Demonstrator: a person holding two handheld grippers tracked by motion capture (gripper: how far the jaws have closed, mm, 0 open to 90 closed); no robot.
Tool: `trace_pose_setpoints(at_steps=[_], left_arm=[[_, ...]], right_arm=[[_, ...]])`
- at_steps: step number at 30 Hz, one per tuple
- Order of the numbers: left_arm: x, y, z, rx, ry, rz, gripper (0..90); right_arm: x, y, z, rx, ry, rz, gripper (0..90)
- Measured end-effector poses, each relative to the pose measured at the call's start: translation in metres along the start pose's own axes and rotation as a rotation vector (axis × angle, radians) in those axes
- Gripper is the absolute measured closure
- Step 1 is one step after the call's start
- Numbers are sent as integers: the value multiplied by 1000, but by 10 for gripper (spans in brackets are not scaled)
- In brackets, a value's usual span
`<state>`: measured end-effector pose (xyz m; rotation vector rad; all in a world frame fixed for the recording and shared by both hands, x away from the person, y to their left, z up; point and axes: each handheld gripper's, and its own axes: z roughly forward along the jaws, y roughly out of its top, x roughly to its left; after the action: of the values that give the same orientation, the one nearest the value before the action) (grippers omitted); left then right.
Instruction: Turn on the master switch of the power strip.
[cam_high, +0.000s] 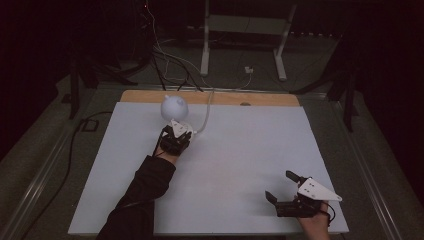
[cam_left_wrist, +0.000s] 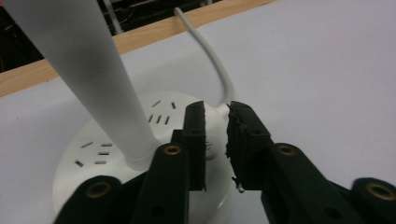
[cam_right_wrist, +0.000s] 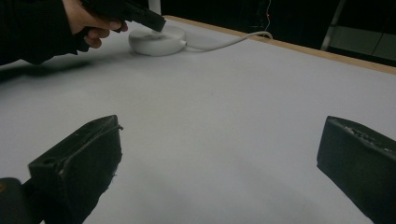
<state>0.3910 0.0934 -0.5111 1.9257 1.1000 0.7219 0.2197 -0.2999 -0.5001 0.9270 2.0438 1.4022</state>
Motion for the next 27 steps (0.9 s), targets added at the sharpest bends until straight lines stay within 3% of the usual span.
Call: trace_pose_setpoints(at_steps=[5, 7, 9, 11, 13, 16, 19, 21, 27], left_arm=[[0, -1, 2, -25, 10, 54, 896], [0, -1, 4, -17, -1, 67, 900], [-1, -1, 6, 5, 18, 83, 900], [0, -2, 8, 8, 8, 77, 900], [-1, -2, 9, 24, 35, 94, 900], [0, -2, 10, 22, 28, 92, 900], [0, -2, 10, 30, 29, 110, 900], [-1, -2, 11, 51, 50, 140, 900], [-2, 0, 12, 66, 57, 165, 900]], right_arm=[[0, 0, 0, 1, 2, -1, 0], [0, 0, 0, 1, 2, 1, 0], [0, 0, 0, 1, 3, 1, 0], [0, 0, 0, 2, 3, 1, 0], [0, 0, 0, 2, 3, 2, 0], [0, 0, 0, 3, 5, 4, 0], [0, 0, 1, 4, 6, 5, 0], [0, 0, 0, 4, 5, 3, 0], [0, 0, 1, 4, 5, 4, 0]])
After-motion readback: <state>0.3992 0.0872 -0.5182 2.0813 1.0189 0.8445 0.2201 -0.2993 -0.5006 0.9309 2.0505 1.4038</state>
